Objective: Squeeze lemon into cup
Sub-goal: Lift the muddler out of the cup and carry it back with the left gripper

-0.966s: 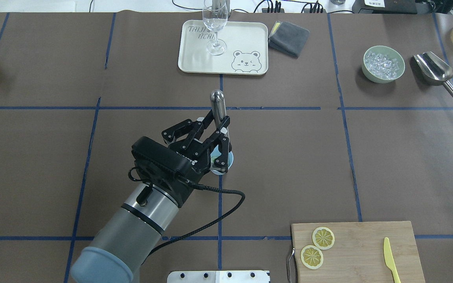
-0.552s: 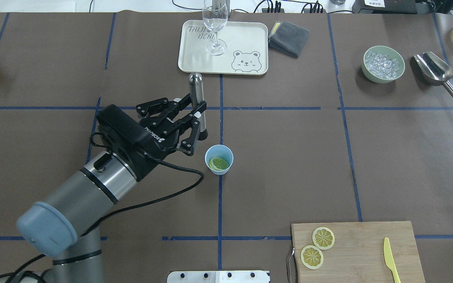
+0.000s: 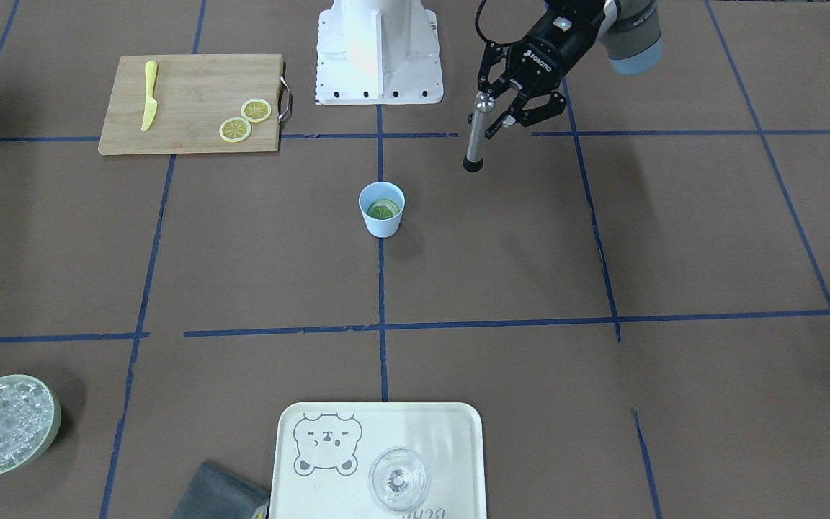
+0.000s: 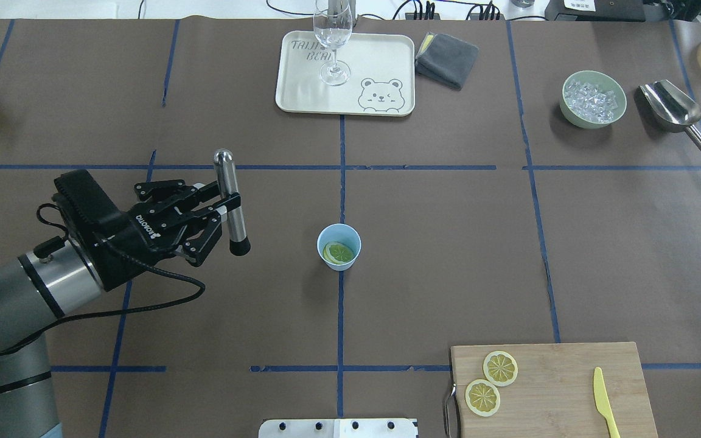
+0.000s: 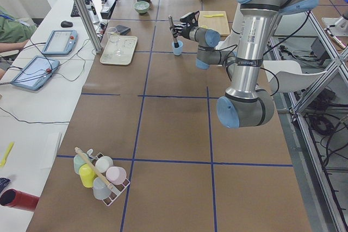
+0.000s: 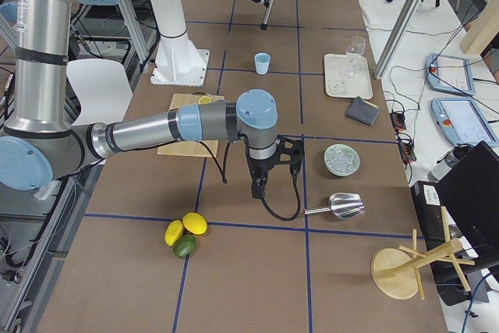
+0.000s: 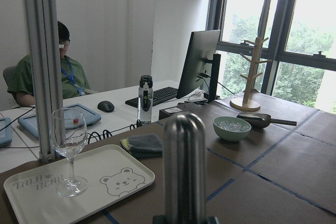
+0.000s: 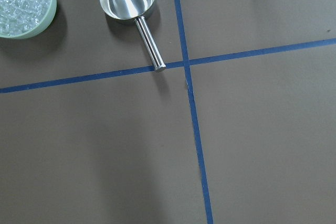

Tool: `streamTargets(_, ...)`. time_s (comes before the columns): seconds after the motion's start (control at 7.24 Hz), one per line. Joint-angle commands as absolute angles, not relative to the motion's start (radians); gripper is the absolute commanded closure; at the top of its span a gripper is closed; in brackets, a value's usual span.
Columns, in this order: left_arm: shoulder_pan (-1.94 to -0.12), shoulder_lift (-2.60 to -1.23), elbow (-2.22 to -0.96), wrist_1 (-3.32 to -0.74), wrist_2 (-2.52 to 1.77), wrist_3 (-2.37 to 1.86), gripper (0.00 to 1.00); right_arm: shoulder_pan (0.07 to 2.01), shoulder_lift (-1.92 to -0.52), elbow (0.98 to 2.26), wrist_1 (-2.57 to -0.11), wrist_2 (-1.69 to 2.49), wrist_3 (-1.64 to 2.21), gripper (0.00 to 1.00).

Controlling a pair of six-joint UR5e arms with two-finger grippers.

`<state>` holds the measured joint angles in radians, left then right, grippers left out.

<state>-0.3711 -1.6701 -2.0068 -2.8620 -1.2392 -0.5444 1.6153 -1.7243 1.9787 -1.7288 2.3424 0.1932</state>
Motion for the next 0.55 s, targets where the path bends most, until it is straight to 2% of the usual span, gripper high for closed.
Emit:
streamTargets(0.0,-0.437,-1.591,-2.119,-2.616,-1.288,-0.572,1.00,1.615,-1.726,1.980,-1.729,2.342,0.193,0.00)
streamTargets(0.41,-0.682,-1.606,-2.229,-2.122,-1.657,-0.683,1.00,1.614,-1.724,1.979,-1.729,2.344,0.192,0.00)
